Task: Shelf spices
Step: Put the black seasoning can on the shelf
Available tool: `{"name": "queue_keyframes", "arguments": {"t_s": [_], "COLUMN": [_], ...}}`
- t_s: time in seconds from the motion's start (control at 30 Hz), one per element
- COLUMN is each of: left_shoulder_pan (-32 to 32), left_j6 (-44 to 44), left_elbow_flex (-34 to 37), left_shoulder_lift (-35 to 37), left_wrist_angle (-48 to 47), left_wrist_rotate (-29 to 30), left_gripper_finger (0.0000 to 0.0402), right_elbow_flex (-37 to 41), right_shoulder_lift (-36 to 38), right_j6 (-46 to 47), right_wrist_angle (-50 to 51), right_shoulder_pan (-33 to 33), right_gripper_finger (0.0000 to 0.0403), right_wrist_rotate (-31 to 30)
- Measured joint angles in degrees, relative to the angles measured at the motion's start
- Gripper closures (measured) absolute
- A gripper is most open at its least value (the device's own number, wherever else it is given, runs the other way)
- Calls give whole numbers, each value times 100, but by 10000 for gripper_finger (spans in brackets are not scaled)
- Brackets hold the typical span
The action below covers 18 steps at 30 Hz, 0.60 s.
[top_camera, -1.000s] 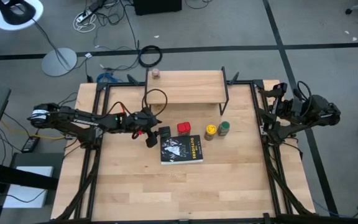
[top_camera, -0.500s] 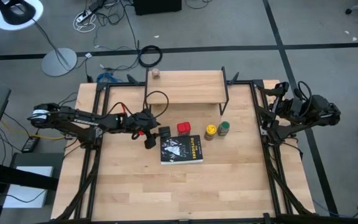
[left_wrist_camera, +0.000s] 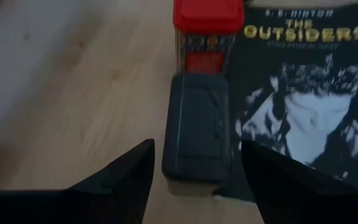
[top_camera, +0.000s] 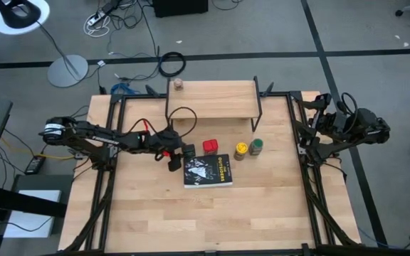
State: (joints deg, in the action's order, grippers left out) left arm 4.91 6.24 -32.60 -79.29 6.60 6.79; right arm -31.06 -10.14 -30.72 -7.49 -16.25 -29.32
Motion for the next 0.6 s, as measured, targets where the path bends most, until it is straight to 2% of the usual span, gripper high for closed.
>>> {"name": "queue_keyframes", "arguments": {"t_s": [0.23, 0.5, 0.6], "left_shoulder_pan": [0, 0, 2], "left_j6": [10, 108, 153], "left_elbow_flex": [0, 0, -55], "left_shoulder_lift": [0, 0, 37], "left_wrist_angle": [-45, -40, -8], "left_wrist_rotate": [20, 97, -138], "left_gripper_finger": [174, 272, 278], "right_elbow_flex": [2, 2, 2], "right_shoulder_lift": [-2, -2, -1], "right_j6": [-2, -2, -2], "right_wrist_angle": [-20, -59, -90], "right_shoulder_pan": [0, 0, 0], "right_gripper_finger": [110, 110, 110], "right_wrist_rotate": [0, 0, 0]}}
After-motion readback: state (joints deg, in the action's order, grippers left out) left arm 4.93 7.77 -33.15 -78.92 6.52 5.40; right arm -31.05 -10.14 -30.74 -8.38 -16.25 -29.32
